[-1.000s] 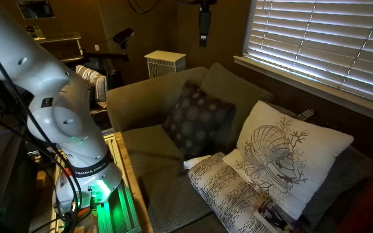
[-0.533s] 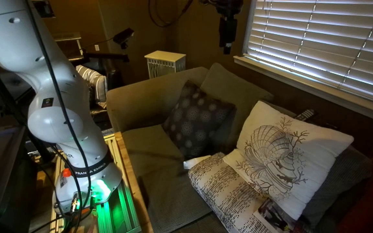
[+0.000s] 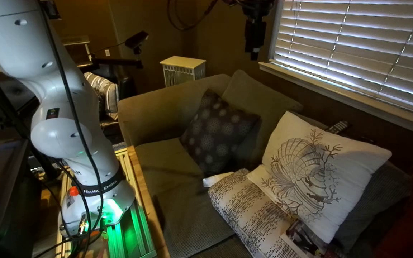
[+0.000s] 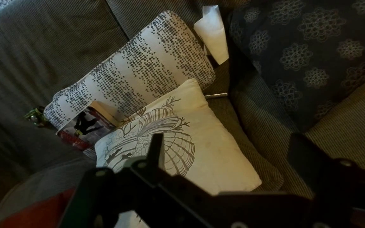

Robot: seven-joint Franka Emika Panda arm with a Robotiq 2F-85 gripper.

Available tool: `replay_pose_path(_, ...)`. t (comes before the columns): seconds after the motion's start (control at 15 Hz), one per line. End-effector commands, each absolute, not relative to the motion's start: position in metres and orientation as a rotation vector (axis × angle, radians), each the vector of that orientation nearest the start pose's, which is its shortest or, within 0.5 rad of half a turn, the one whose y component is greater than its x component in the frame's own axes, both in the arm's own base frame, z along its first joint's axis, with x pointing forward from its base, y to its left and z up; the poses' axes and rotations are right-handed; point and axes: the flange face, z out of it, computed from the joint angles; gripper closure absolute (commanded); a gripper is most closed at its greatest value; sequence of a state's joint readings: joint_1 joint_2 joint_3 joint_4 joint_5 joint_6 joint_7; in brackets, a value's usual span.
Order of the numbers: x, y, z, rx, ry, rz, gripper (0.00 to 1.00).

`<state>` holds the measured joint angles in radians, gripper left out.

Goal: Move the remote forward

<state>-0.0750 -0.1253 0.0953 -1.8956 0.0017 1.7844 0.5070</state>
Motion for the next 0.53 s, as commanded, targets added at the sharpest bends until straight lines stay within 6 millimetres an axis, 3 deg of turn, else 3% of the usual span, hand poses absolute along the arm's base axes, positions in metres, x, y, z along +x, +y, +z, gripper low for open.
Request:
replay_pose_path(0.0, 0.525, 0.013, 0.556, -3.055, 0.760, -0.023, 0.00)
replay_pose_path(0.2, 0.532, 0.013, 0.556, -3.033, 0.807, -0.026, 0.00)
replay_pose_path(0.47, 0.582, 0.009, 0.548, -2.997, 0.838, -0.158, 0.00)
